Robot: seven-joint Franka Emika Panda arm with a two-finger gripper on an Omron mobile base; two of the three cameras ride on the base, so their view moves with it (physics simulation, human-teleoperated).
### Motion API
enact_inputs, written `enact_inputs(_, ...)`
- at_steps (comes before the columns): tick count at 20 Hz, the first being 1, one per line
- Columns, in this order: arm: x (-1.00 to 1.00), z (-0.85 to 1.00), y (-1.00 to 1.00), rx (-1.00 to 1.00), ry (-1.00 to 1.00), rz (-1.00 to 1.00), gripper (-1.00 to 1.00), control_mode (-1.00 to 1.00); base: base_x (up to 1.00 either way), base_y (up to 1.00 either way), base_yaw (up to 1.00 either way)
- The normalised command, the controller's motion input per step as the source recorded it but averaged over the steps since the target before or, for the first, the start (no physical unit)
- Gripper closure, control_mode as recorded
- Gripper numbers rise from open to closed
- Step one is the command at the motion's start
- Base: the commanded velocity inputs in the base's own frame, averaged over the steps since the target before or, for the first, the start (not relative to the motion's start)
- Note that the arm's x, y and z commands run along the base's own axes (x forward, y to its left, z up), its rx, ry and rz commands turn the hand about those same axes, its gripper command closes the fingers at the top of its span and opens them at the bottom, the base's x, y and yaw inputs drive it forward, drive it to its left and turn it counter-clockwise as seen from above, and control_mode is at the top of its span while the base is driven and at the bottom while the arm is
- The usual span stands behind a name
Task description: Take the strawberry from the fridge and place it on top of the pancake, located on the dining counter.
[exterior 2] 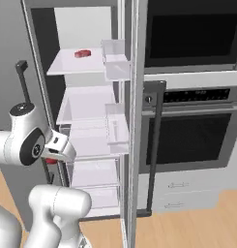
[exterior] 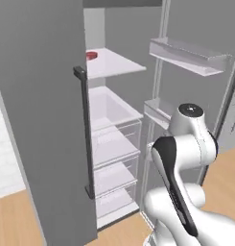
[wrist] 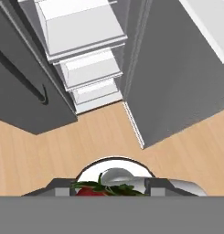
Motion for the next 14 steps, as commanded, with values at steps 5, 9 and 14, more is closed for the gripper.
enact_inputs(5, 0.0, 0.0, 0.0, 0.0, 0.0, 0.0, 1.0, 1.0, -0.81, -0.21, -0.64)
enact_inputs(9, 0.0, 0.0, 0.0, 0.0, 0.0, 0.0, 1.0, 1.0, -0.46, -0.24, -0.74)
enact_inputs(14, 0.0, 0.0, 0.0, 0.0, 0.0, 0.0, 1.0, 1.0, -0.15, -0.55, -0.73)
